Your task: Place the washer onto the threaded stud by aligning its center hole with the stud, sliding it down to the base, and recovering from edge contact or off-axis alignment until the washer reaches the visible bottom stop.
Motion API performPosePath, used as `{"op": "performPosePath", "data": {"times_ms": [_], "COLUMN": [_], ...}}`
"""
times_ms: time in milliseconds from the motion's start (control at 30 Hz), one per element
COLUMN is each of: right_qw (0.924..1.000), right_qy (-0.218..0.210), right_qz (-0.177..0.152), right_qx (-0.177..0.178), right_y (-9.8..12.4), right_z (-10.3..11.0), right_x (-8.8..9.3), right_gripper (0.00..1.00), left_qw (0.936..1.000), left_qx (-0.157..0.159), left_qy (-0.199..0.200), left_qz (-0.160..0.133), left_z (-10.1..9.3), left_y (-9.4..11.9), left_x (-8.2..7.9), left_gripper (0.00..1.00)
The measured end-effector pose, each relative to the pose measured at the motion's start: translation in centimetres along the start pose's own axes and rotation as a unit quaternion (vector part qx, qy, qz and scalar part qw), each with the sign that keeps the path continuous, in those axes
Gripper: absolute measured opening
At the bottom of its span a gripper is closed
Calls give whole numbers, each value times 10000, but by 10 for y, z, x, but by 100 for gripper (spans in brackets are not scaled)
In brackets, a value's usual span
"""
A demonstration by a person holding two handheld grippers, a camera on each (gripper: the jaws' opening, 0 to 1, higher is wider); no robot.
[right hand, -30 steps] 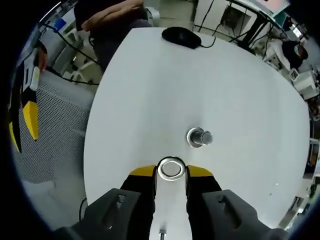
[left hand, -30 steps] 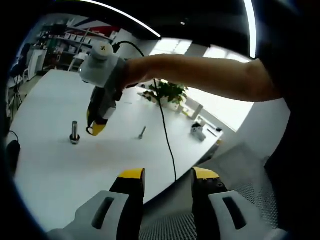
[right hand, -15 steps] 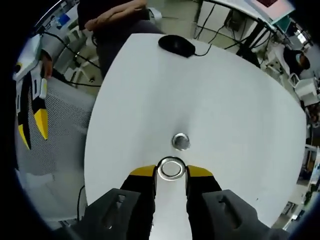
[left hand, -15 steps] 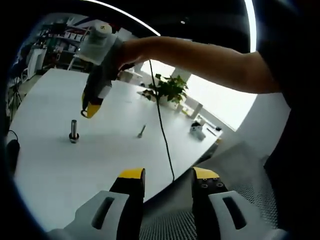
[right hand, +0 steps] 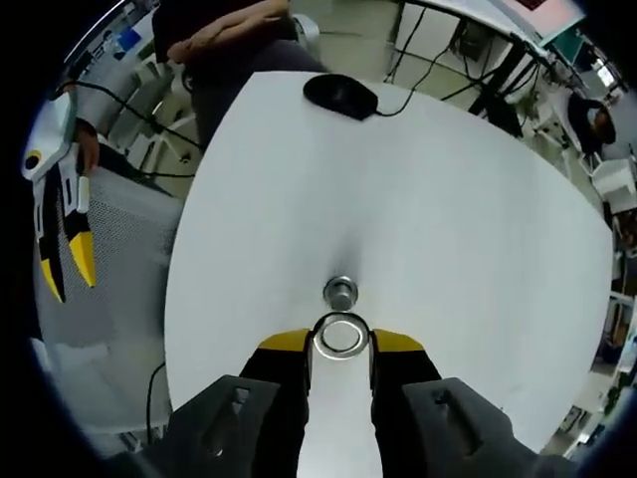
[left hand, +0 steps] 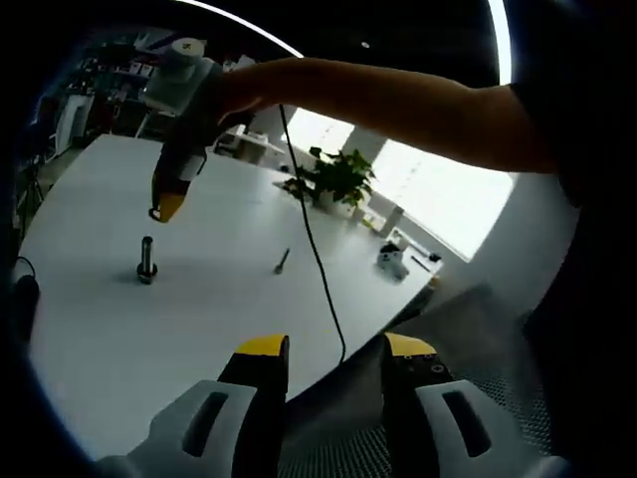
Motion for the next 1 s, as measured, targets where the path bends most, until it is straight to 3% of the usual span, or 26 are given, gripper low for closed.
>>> {"op": "performPosePath", "data": {"times_ms": [300,433,1000], "right_qw": [10000,9999,9997], "right_qy": [18,40,93], "right_qz": [11,155,220], "right_qx": [-9,31,-49], "right_y": [-16,-22,-38], "right_z": [0,-1,-2], "right_x": [-9,-8,-8], "right_gripper": [22,22,22], "left_qw": [10000,10000,10000], "left_qx": [3,4,17], "left_qy": [34,42,56], "left_qz": [18,29,39], "left_z": [0,0,0], "left_y": [0,0,0], "left_x": [1,1,1], "left_gripper": [34,34,34]}}
Point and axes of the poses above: the point that each gripper's makers call its tool centre point, and the gripper's own axes: y roughly backward along the fingers, z roughly to its left, x roughly out of its underside, the point moved 6 cm from there along y, roughly backward along the fingers, and after that the axes turned 1 degree about y, right-handed, at the moved point
